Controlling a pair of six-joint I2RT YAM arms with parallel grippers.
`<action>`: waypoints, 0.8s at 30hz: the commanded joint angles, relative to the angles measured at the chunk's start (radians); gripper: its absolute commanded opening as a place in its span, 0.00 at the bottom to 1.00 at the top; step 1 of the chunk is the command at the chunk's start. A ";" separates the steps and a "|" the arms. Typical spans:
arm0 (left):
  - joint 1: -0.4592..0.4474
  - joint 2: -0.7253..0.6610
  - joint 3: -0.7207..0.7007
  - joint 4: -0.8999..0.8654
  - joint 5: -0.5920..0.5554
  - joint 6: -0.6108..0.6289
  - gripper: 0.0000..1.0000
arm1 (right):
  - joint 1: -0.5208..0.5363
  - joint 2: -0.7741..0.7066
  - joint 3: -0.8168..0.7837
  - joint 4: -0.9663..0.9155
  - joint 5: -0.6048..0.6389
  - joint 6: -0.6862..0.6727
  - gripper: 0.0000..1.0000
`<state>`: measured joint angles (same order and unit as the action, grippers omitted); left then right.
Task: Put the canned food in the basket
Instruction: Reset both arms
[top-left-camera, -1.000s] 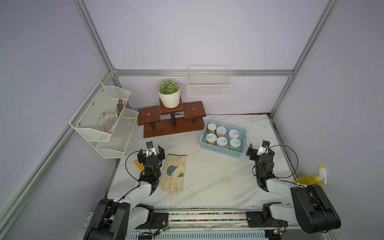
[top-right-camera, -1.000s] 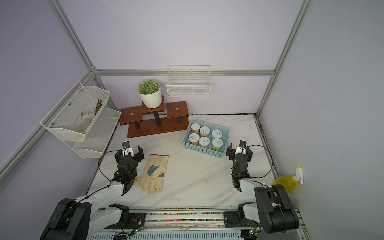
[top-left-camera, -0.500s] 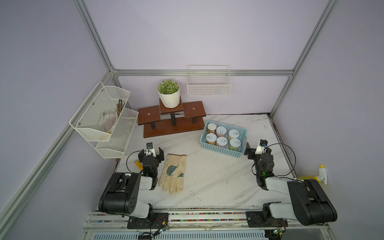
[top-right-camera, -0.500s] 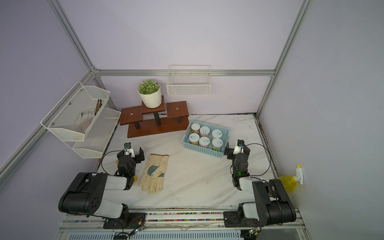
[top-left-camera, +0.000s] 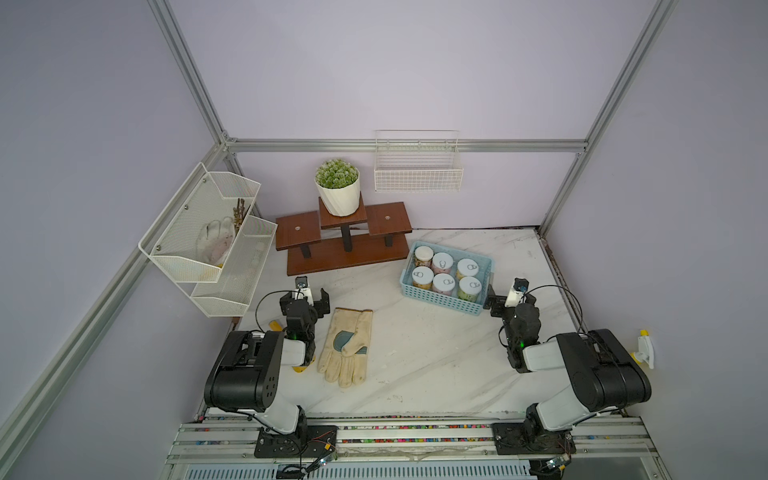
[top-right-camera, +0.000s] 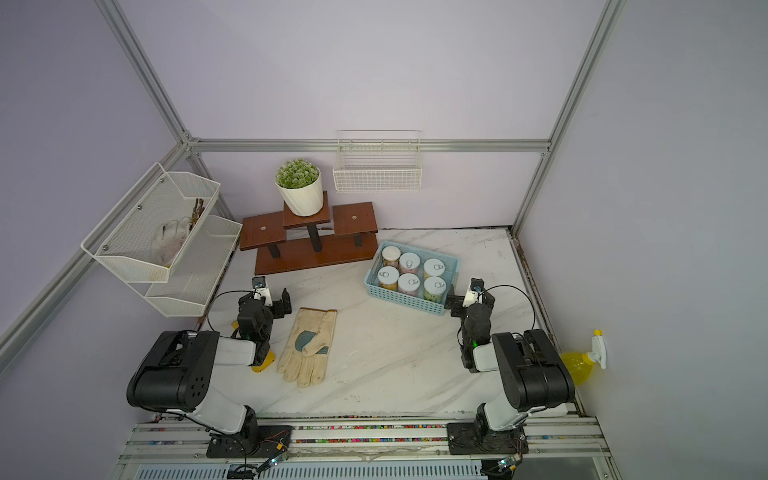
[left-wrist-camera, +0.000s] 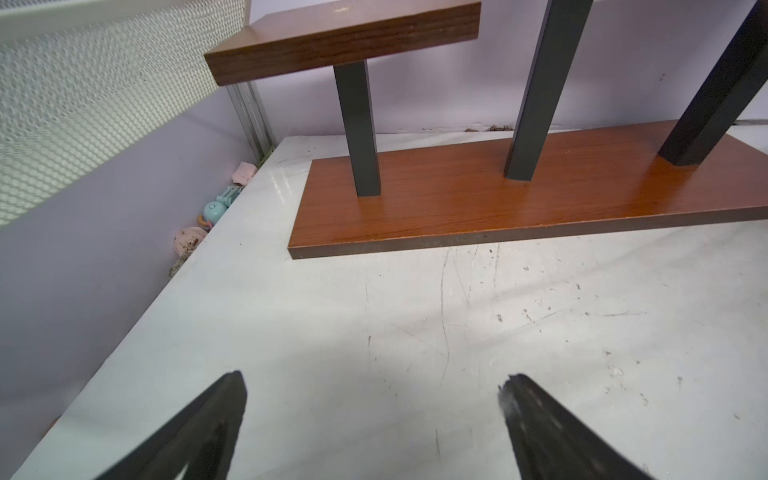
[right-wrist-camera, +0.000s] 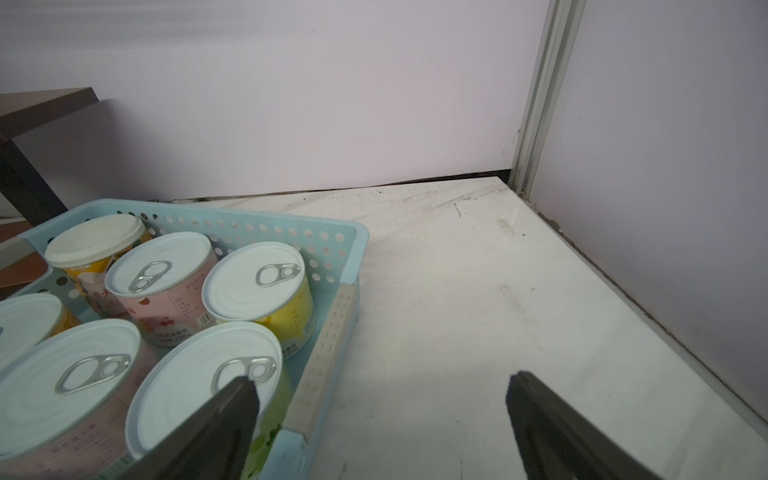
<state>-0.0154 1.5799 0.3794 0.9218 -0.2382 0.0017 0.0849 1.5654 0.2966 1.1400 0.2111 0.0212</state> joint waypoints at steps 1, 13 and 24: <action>0.005 -0.017 0.006 0.000 0.012 -0.009 1.00 | -0.002 0.010 -0.001 0.027 0.014 0.009 0.99; 0.005 -0.017 0.005 -0.001 0.013 -0.009 1.00 | -0.003 0.016 0.009 0.016 0.004 0.004 0.99; 0.005 -0.017 0.005 -0.001 0.012 -0.010 1.00 | -0.002 0.009 -0.001 0.026 0.004 0.004 0.99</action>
<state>-0.0151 1.5799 0.3794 0.8963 -0.2379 0.0013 0.0849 1.5692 0.2958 1.1408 0.2123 0.0208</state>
